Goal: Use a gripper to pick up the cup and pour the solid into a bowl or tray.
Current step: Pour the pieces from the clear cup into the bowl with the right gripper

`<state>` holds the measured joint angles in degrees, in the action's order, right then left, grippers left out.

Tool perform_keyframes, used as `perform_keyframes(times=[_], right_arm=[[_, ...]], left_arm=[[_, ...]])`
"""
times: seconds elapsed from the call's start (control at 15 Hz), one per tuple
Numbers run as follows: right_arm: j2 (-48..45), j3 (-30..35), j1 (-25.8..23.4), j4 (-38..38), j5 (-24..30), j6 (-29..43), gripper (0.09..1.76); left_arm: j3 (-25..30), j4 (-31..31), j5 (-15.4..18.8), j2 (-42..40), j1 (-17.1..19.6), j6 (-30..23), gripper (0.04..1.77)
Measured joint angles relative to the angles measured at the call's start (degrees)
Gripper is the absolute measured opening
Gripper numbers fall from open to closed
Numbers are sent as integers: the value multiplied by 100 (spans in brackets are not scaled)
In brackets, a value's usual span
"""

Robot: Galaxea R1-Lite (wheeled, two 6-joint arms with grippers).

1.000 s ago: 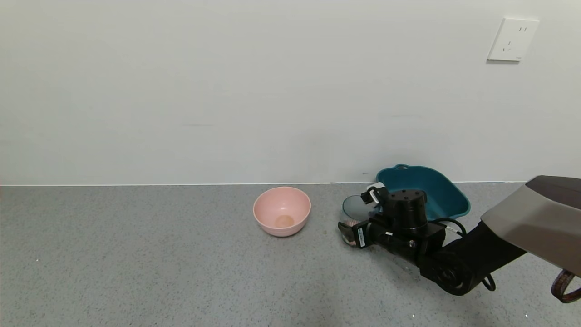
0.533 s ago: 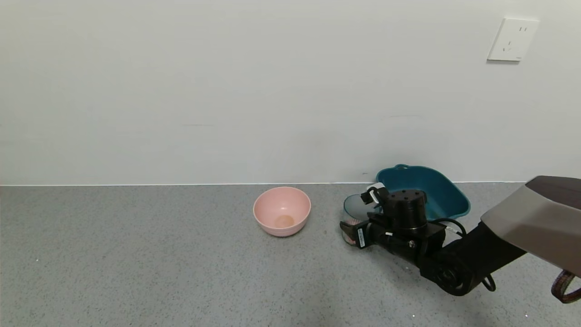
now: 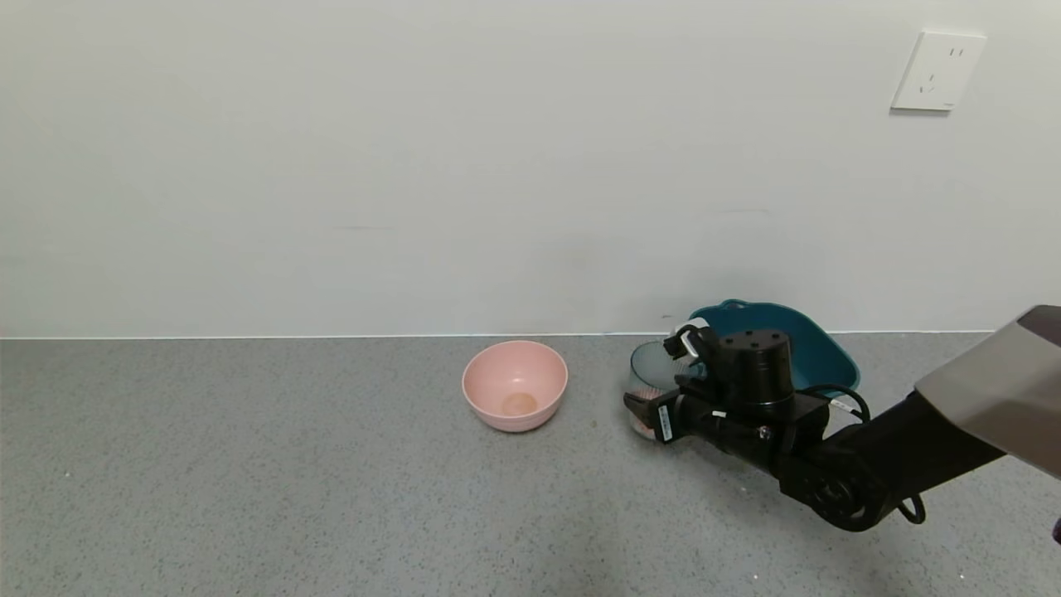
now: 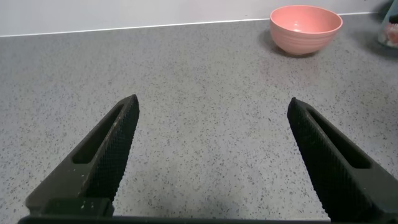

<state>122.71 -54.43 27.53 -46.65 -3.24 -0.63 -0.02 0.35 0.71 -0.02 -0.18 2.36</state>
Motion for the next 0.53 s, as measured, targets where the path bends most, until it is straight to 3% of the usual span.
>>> perform_keyframes(times=[0.27, 0.53], right_arm=[[-606, -224, 15, 603, 2, -94, 137], [-1254, -695, -325, 1404, 0, -460, 137]], left_arm=[[2, -2, 0, 0, 0, 0, 172], [2, 0, 0, 0, 0, 0, 172]])
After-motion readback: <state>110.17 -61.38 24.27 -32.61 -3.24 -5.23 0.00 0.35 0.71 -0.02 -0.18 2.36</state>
